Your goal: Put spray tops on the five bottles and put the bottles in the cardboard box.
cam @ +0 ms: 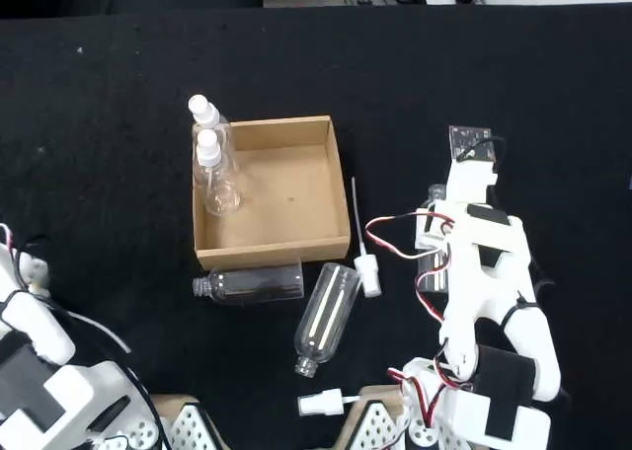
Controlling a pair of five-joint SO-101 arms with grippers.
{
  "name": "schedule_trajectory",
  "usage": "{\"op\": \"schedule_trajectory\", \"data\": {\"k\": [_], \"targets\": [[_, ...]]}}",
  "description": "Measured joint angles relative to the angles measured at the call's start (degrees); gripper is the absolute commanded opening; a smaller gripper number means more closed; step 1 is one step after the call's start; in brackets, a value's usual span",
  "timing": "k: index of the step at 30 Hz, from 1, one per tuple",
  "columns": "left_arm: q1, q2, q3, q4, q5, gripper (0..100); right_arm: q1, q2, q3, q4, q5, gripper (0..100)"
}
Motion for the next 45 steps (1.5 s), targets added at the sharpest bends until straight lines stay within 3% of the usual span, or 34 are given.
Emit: {"op": "schedule_trajectory", "data": {"k": [5,20,28,36,42,45], "targets": [[0.4,0.0,-0.7,1.8,-3.2,19,0.0,0.0,0.0,0.0,0.0,1.1],[0.4,0.0,4.6,-5.8,-3.6,18,0.0,0.0,0.0,0.0,-0.1,1.1],[0.4,0.9,3.4,-5.3,-3.7,18,0.0,0.0,0.0,0.0,-0.1,1.1],[0.1,10.2,-1.8,-5.0,-3.9,18,0.0,0.0,0.0,0.0,-0.1,1.1],[0.2,11.9,-2.9,-5.0,-3.9,4,0.0,0.0,0.0,0.0,-0.1,1.1],[1.0,11.9,-4.0,-4.7,-3.9,4,0.0,0.0,0.0,0.0,-0.1,1.1]]}}
